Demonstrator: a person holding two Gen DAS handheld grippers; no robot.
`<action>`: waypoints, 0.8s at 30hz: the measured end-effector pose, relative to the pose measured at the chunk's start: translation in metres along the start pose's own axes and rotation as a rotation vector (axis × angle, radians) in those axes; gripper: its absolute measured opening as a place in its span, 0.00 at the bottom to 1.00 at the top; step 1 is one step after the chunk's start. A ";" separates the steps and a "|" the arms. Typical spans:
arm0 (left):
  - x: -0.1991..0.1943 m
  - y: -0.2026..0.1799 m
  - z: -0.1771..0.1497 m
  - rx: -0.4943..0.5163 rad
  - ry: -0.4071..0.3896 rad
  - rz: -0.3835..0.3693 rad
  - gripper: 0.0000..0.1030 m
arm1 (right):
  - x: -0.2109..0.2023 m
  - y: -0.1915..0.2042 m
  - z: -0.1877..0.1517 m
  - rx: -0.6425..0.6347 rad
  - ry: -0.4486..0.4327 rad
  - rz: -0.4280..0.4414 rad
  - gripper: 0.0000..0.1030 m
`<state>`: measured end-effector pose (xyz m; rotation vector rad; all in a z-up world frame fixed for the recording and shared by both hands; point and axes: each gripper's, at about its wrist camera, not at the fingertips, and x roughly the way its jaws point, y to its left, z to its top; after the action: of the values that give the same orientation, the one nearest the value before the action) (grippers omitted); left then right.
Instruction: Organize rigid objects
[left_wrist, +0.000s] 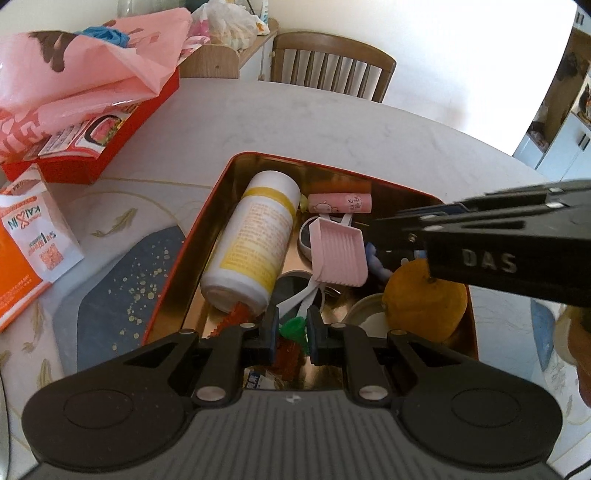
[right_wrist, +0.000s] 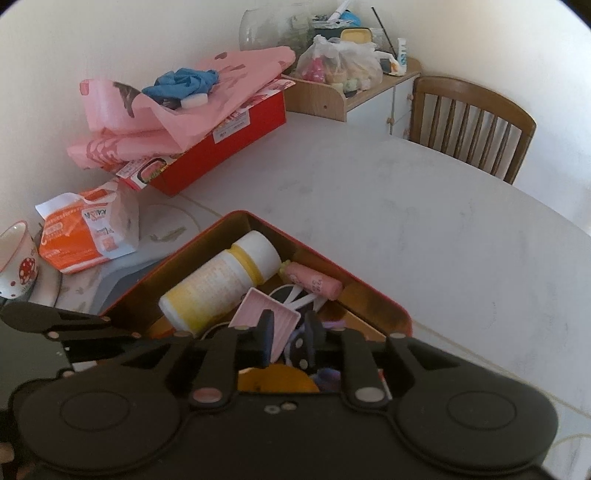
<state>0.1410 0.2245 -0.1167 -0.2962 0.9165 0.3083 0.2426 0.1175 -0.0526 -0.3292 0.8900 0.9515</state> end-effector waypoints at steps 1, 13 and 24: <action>-0.001 0.000 0.000 -0.004 0.000 0.000 0.14 | -0.003 0.000 -0.001 0.005 -0.003 0.002 0.20; -0.024 -0.011 -0.010 0.007 -0.034 -0.002 0.35 | -0.043 -0.003 -0.014 0.034 -0.053 0.033 0.32; -0.066 -0.030 -0.015 0.047 -0.146 0.033 0.76 | -0.087 -0.012 -0.034 0.047 -0.115 0.048 0.46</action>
<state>0.1042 0.1825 -0.0679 -0.2124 0.7843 0.3334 0.2119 0.0411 -0.0068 -0.2114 0.8163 0.9827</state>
